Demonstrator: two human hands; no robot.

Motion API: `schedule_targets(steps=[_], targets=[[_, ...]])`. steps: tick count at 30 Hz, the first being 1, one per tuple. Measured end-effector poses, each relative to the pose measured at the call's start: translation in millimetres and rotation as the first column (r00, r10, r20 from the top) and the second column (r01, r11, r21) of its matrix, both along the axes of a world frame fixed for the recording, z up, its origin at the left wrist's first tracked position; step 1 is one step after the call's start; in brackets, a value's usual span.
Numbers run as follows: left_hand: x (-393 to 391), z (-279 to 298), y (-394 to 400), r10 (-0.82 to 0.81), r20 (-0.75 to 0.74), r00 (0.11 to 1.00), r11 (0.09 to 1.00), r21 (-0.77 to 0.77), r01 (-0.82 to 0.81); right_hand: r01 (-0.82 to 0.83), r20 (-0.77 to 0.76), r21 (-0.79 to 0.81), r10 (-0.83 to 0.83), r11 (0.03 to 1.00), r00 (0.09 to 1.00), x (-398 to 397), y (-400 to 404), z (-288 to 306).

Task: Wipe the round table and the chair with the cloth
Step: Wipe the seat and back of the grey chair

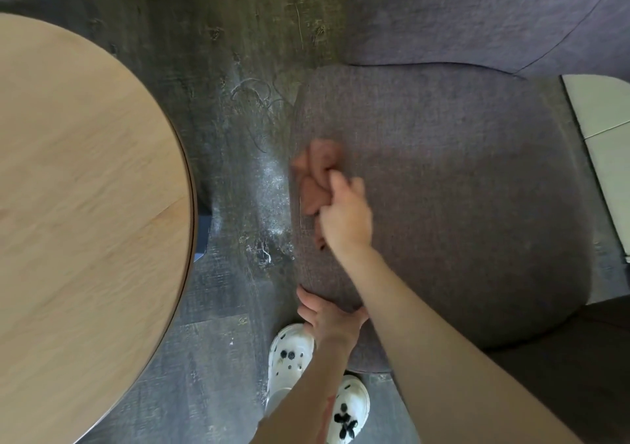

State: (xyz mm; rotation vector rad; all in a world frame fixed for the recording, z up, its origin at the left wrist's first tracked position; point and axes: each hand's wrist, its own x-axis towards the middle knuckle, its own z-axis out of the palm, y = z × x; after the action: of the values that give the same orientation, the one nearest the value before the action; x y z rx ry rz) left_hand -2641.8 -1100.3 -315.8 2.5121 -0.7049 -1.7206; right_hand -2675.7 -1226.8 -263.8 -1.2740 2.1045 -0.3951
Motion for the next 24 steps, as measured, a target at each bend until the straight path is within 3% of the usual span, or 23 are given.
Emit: schedule_targets(steps=[3,5,8,10,12,14,16,18,20,24], targets=[[-1,-1,-3,-0.061,0.025,0.998,0.998,0.032,0.060,-0.259,0.159,0.080,0.244,0.963,0.957,35,5,-3],[0,0,-6,-0.096,-0.023,0.995,0.989,0.113,0.098,-0.300,0.321,0.081,0.260,0.950,0.911,48,19,-2],[1,4,-6,-0.166,-0.004,0.986,0.982,0.096,0.165,-0.022,0.392,-0.093,0.057,0.995,0.918,34,32,11],[2,7,-3,-0.068,-0.036,0.997,0.997,0.041,0.070,0.187,0.270,-0.238,-0.120,0.953,0.955,0,31,20],[4,9,-1,-0.031,-0.064,0.997,0.999,0.011,0.031,0.355,0.134,-0.317,-0.329,0.879,0.935,-46,29,26],[5,10,0,-0.036,-0.075,0.997,0.999,0.000,0.036,0.472,0.034,-0.300,-0.485,0.829,0.874,-87,36,28],[4,9,-1,-0.029,-0.076,0.997,1.000,-0.002,0.028,0.531,-0.041,-0.168,-0.544,0.830,0.838,-110,49,23],[4,8,0,-0.032,-0.081,0.996,0.999,-0.001,0.032,0.501,-0.098,-0.031,-0.502,0.865,0.859,-107,65,13],[5,6,1,-0.038,-0.070,0.997,0.999,-0.008,0.038,0.397,-0.089,-0.013,-0.397,0.918,0.914,-86,77,3],[2,0,1,-0.066,-0.009,0.998,0.998,-0.019,0.065,0.207,0.125,0.027,-0.209,0.978,0.970,-25,74,-1]])
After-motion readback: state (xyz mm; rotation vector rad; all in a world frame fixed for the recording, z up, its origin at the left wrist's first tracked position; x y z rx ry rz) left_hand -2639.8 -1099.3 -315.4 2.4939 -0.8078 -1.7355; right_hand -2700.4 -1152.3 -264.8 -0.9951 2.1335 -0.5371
